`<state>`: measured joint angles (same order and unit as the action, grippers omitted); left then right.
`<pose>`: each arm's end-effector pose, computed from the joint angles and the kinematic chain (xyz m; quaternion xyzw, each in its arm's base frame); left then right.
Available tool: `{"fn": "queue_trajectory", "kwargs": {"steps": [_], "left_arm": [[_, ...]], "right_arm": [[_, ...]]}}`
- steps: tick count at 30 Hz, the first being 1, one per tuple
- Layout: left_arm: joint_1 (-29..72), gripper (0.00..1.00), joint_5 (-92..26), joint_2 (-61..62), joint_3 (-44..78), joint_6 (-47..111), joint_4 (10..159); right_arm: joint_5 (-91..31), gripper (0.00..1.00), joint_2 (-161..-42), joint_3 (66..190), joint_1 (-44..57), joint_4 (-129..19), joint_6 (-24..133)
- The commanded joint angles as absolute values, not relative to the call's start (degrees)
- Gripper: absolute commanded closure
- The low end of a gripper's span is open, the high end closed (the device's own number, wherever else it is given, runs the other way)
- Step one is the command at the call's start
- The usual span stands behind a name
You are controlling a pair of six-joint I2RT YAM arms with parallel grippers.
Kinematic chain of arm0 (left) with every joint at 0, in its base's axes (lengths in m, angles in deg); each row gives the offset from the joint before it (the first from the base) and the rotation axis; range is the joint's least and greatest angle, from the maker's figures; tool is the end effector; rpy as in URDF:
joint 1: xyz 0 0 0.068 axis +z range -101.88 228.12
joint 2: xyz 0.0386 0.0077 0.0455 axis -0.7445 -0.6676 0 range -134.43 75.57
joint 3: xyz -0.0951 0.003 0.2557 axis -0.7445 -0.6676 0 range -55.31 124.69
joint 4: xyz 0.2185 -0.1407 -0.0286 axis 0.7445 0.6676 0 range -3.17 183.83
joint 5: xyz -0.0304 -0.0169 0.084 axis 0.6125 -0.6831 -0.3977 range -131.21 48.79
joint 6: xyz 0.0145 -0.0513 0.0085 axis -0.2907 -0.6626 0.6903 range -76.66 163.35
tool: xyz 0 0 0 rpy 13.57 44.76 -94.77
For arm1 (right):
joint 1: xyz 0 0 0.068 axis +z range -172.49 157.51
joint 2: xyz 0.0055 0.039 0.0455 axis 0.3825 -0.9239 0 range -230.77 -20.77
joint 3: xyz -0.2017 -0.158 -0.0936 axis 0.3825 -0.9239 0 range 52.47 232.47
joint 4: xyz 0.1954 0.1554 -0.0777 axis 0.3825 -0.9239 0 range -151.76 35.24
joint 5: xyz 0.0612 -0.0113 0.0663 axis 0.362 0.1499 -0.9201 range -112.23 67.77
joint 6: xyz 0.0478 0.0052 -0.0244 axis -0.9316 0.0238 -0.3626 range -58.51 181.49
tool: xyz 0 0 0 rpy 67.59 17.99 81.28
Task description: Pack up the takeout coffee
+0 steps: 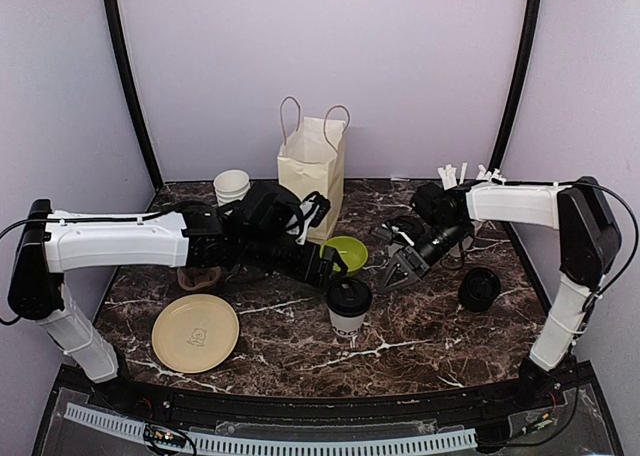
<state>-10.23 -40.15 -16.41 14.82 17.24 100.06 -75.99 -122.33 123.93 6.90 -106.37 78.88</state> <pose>0.1928 -0.3142 0.2787 0.2505 0.8513 -0.3159 0.3359 0.2723 0.1863 0.2071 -0.3832 0.8036 0.4552 0.0170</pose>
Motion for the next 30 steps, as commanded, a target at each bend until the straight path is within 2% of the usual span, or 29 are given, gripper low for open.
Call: {"fn": "queue_trajectory", "kwargs": {"steps": [1,4,7,11,22,25,30], "left_arm": [[-8.94,0.15,-42.44,-15.24,14.29,16.67,98.12],[-7.39,0.22,-38.77,-16.22,13.19,15.24,95.59],[-6.8,0.28,-35.66,-17.32,12.75,15.14,93.78],[-6.73,0.35,-33.56,-19.13,13.03,15.04,93.13],[-6.73,0.43,-29.24,-22.33,10.88,14.28,90.82],[-6.75,0.51,-28.94,-22.52,9.49,13.9,90.91],[-6.73,0.56,-29.35,-22.02,6.34,11.8,91.84]], "right_arm": [[-76.01,0.29,-120.88,121.42,10.55,-105.72,79.06],[-75.09,0.25,-120.93,121.5,13.02,-104.95,78.45],[-74.28,0.16,-121.41,122.09,14.54,-104.68,77.84],[-72.97,0.14,-121.52,122.47,15.42,-103.85,76.91],[-70.72,0.28,-125.13,124.06,15.48,-101.08,72.93],[-70.34,0.29,-126.66,124.6,15.49,-100.72,72.71],[-57.32,0.34,-128.49,122.6,15.4,-96.71,68.46]]}}
